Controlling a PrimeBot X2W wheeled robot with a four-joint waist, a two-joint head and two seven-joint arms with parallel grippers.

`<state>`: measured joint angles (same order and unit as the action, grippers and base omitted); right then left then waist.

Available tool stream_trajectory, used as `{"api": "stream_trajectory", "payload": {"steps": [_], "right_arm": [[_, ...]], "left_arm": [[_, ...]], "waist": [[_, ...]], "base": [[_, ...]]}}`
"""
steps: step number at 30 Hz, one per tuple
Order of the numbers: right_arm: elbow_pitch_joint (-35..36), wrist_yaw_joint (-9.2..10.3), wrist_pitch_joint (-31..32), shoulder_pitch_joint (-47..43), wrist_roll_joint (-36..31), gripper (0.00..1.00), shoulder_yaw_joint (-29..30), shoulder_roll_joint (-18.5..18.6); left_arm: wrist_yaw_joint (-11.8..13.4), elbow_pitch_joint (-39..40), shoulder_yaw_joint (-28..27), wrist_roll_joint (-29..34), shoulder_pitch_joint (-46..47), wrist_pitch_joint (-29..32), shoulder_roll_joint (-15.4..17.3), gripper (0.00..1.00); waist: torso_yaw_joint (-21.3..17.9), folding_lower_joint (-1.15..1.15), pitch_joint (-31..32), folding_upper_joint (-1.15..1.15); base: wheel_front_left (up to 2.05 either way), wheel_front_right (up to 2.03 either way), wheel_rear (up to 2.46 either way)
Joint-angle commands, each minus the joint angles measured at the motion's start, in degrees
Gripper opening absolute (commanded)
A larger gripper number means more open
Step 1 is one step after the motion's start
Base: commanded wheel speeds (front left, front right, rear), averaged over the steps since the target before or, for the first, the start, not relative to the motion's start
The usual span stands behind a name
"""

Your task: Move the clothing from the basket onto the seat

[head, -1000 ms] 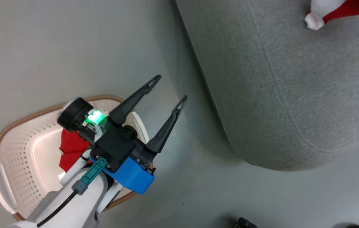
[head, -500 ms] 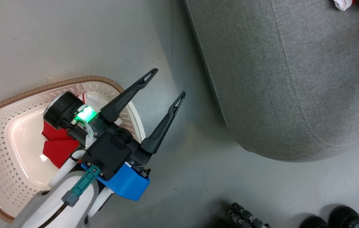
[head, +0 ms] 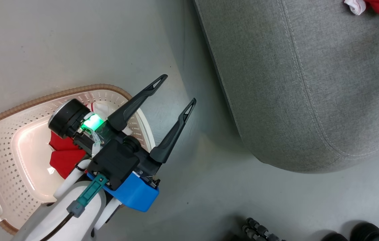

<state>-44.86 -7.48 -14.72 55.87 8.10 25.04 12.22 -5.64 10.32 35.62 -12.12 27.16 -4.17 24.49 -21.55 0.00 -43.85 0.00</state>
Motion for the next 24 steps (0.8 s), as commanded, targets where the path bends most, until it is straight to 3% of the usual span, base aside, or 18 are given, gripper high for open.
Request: {"api": "stream_trajectory", "payload": {"steps": [1,14,24], "right_arm": [[-0.27,-0.03,-0.26,0.69,-0.5,1.0,-0.02,0.48],[-2.09,-0.03,-0.48,-2.06,-0.09,1.0,-1.78,1.89],[-0.39,-0.03,-0.54,-7.32,0.46,1.0,-3.13,1.79]], "left_arm": [[0.05,-0.28,-0.16,-0.26,0.2,-0.36,-0.11,1.0],[0.17,-3.96,0.84,-1.48,0.78,-2.89,-1.44,1.0],[0.53,-10.01,0.79,-3.56,-0.67,-7.38,-3.75,1.0]], "waist": [[0.14,0.0,0.3,0.0],[0.99,0.0,3.92,0.0],[3.24,0.0,10.71,0.0]], "base": [[0.0,0.0,0.0],[0.0,0.0,0.0],[0.0,0.0,0.0]]}}
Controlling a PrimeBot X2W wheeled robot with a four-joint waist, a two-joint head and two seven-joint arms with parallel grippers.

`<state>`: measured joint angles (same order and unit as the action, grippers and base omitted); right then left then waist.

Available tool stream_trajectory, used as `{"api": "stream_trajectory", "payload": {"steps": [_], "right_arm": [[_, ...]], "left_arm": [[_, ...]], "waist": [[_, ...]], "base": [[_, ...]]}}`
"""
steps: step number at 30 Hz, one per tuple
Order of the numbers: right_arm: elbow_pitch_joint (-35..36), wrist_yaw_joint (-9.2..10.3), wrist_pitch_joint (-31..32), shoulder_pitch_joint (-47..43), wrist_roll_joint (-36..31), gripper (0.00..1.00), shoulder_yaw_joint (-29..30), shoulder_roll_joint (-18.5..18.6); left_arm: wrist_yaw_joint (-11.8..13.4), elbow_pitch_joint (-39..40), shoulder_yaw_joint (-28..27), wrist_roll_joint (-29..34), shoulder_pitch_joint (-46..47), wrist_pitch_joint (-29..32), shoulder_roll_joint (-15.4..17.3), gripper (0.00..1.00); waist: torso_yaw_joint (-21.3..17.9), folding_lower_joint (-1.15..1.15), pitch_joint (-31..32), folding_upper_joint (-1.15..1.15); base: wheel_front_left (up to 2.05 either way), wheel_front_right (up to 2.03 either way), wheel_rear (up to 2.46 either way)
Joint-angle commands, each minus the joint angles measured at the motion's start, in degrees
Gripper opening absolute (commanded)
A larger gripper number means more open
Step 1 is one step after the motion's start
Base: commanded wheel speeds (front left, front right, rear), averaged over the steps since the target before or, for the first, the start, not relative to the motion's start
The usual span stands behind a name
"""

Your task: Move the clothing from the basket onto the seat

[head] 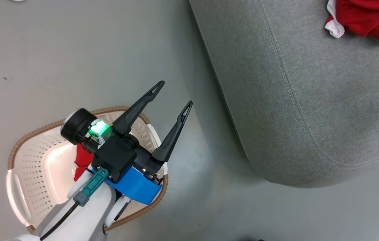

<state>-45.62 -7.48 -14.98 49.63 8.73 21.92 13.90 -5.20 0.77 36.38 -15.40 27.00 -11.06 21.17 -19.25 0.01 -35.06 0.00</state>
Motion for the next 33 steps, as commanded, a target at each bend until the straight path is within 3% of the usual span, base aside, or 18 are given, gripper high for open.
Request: {"api": "stream_trajectory", "payload": {"steps": [1,16,33], "right_arm": [[0.89,-0.03,-0.27,-1.85,-0.37,1.0,-0.27,-0.05],[8.42,-0.03,-0.16,-15.76,-1.54,1.0,-3.47,-5.61],[18.48,-0.03,1.9,-28.82,-3.23,1.0,-5.08,-8.78]], "left_arm": [[0.09,-1.26,0.07,-0.55,-0.72,-0.94,-0.74,1.0],[1.03,-12.82,-2.29,-5.34,-7.76,-4.16,-6.09,1.0],[0.81,-15.92,-11.81,-3.62,-16.85,-4.21,-11.9,1.0]], "waist": [[1.25,-0.01,2.79,0.0],[3.3,-0.01,17.41,0.0],[8.14,-0.01,26.87,0.0]], "base": [[0.0,0.0,0.0],[0.0,0.0,0.0],[0.0,0.0,0.0]]}}
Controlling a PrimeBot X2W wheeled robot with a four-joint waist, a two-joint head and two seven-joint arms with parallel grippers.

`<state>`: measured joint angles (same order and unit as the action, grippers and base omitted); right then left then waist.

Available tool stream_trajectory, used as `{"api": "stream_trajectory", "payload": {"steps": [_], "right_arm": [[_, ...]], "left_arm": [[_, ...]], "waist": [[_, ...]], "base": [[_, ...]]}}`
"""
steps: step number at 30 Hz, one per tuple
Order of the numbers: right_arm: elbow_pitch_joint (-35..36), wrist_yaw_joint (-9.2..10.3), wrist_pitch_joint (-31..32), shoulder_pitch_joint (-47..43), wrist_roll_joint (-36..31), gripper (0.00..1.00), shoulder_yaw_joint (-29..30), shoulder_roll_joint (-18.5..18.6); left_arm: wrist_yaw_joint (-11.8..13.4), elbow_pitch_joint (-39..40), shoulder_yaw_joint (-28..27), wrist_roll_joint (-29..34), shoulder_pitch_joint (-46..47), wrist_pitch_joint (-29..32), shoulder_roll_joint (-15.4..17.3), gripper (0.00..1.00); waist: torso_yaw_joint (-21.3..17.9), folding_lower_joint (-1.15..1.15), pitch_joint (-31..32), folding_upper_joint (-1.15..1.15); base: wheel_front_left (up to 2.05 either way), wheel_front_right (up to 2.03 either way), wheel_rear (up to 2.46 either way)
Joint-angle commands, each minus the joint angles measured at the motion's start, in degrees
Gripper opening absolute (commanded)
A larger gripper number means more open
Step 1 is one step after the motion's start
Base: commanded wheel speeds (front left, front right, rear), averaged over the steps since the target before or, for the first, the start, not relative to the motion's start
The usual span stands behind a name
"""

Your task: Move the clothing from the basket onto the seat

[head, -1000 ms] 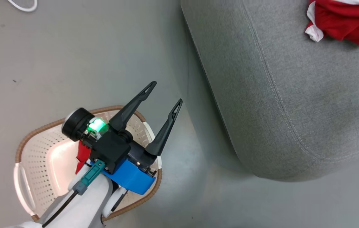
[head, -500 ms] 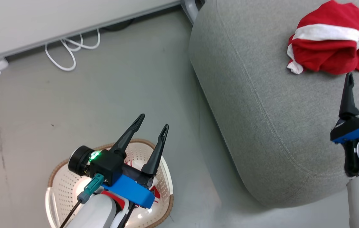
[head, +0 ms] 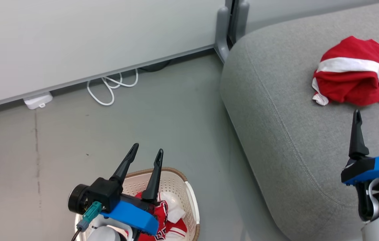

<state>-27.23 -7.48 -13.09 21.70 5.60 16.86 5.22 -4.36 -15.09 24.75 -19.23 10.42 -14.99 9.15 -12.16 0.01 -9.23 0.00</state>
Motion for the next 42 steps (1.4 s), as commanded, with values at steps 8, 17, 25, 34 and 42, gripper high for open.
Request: {"api": "stream_trajectory", "payload": {"steps": [8,17,25,34,42], "right_arm": [[7.13,-0.03,1.83,-7.75,-1.51,1.0,-1.97,-1.51],[12.95,-0.03,4.41,-14.94,-1.64,1.0,-7.51,-2.16],[14.81,-0.03,4.66,-18.58,0.77,1.0,-9.79,-2.35],[16.95,-0.03,4.12,-22.76,2.99,1.0,-10.78,-2.33],[18.87,-0.03,4.69,-25.6,4.18,1.0,-12.02,-2.33]], "left_arm": [[-0.69,-2.23,-4.95,1.45,-3.03,-0.27,-2.34,1.0],[-0.55,-4.59,-9.21,2.58,-4.58,-0.27,-4.03,1.0],[-0.57,-6.26,-12.47,3.73,-5.47,-0.28,-4.72,1.0],[-1.18,-8.15,-14.74,4.62,-6.44,-0.27,-4.93,1.0],[-1.61,-8.9,-17.01,5.07,-6.65,-0.27,-5.1,1.0]], "waist": [[4.75,-0.01,4.23,0.0],[9.31,-0.01,6.7,0.0],[13.53,-0.01,8.25,0.0],[17.12,-0.01,9.77,0.0],[17.23,-0.01,10.12,0.0]], "base": [[0.0,0.0,0.0],[0.0,0.0,0.0],[0.0,0.0,0.0],[0.0,0.0,0.0],[0.0,0.0,0.0]]}}
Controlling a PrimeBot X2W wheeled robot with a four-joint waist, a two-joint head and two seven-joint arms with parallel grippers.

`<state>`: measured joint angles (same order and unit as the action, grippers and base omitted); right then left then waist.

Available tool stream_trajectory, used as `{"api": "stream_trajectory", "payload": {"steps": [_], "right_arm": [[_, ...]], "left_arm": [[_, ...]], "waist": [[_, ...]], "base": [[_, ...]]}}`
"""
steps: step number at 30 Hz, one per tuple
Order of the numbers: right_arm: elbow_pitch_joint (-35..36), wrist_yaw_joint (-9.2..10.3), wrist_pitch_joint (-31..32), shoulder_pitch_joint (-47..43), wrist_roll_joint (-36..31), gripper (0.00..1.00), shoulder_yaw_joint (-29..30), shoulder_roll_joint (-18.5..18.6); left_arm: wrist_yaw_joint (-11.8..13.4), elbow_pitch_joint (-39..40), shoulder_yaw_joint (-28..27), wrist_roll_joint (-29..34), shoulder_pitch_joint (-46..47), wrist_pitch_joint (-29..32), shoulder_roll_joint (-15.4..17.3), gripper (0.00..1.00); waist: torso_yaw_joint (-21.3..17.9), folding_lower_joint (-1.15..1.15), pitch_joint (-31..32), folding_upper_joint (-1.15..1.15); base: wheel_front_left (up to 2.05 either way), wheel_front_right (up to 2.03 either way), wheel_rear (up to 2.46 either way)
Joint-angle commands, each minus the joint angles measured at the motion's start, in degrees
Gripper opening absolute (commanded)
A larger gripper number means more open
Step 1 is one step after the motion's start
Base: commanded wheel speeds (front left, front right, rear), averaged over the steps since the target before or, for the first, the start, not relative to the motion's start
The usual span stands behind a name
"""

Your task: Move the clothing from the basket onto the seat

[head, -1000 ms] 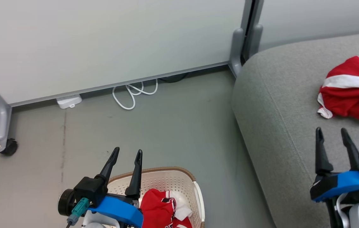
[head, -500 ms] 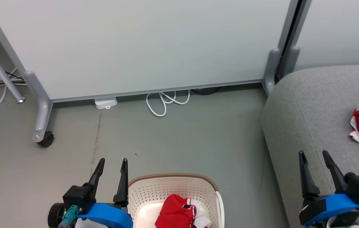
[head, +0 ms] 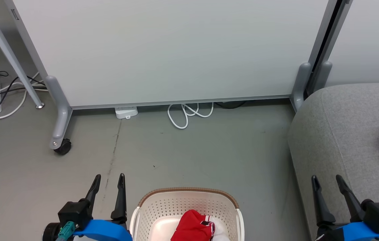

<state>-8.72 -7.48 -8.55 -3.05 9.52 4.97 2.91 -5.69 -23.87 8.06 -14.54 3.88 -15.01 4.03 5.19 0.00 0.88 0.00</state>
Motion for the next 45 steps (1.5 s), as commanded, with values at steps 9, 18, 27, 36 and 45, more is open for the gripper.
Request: {"api": "stream_trajectory", "payload": {"steps": [9,18,27,36,45], "right_arm": [[1.02,-0.03,0.62,-1.77,1.06,1.0,-0.59,-0.02],[1.14,-0.03,0.47,-1.93,0.78,1.0,-0.8,-0.02],[1.16,-0.03,0.75,-1.74,0.45,1.0,-1.35,-0.02],[2.22,-0.03,0.81,0.16,0.63,1.0,-2.25,-0.02],[3.51,-0.03,0.24,3.56,-0.25,1.0,-4.92,-0.01]], "left_arm": [[-0.63,-0.8,-1.15,0.82,0.47,-0.25,-0.4,1.0],[-0.95,-1.25,-1.41,1.4,0.97,-0.25,-0.67,1.0],[-1.24,-1.14,-1.46,1.55,0.81,-0.25,-0.92,1.0],[-1.29,-2.05,-1.16,1.12,1.34,-0.25,-1.06,1.0],[-1.52,-6.2,0.41,0.6,4.05,-0.21,-1.11,1.0]], "waist": [[-0.46,0.0,0.28,0.0],[-0.84,0.0,0.06,0.0],[-0.94,0.0,-0.7,0.0],[-2.73,0.0,-3.44,0.0],[-7.17,0.0,-10.22,0.0]], "base": [[0.0,0.0,0.0],[0.0,0.0,0.0],[0.0,0.0,0.0],[0.0,0.0,0.0],[0.0,0.0,0.0]]}}
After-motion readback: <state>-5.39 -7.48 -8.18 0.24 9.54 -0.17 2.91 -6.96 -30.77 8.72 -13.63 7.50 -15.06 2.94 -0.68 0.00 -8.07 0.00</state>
